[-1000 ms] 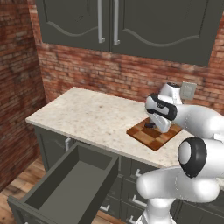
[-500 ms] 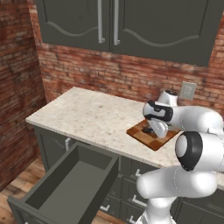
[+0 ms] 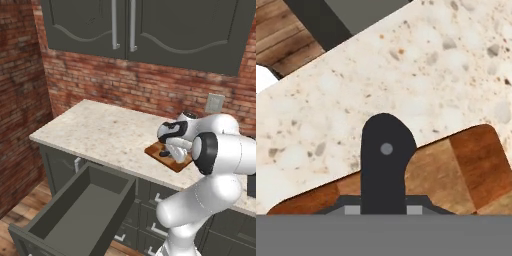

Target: Pick up the knife from the drawer and place it on the cutting board. Then place the meat from the plate to the cutting board.

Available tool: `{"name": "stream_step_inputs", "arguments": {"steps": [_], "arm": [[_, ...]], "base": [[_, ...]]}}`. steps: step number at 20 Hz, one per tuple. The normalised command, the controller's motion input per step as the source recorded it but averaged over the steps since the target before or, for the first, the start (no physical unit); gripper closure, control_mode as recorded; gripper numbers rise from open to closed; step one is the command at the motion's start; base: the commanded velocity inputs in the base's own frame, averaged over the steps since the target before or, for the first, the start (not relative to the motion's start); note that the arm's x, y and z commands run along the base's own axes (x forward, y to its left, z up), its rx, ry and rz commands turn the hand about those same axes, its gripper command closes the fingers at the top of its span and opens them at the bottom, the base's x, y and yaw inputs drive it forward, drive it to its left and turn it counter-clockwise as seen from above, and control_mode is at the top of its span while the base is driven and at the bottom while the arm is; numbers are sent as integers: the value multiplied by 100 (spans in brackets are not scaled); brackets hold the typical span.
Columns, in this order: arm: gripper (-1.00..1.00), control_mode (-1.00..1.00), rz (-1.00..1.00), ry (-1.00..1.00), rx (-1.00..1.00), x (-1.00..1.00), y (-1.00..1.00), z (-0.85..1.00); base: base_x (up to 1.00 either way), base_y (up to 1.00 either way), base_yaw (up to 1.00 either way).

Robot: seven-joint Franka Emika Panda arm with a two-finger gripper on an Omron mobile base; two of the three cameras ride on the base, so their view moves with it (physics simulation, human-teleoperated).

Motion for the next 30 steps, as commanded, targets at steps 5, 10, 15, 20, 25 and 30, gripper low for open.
{"name": "stream_step_inputs", "arguments": {"steps": [5, 10, 15, 20, 25, 30], "arm": [[100, -100, 6, 0, 0, 64, 0, -30], [100, -100, 6, 0, 0, 58, 0, -25], [-100, -100, 4, 0, 1, 15, -12, -19], [-100, -100, 0, -1, 3, -29, -27, -3], [-100, -100, 0, -2, 1, -19, -1, 30], [-100, -100, 0, 0, 0, -42, 0, 81]], "base": [[0, 0, 0], [0, 0, 0], [0, 0, 0], [0, 0, 0], [0, 0, 0], [0, 0, 0]]}}
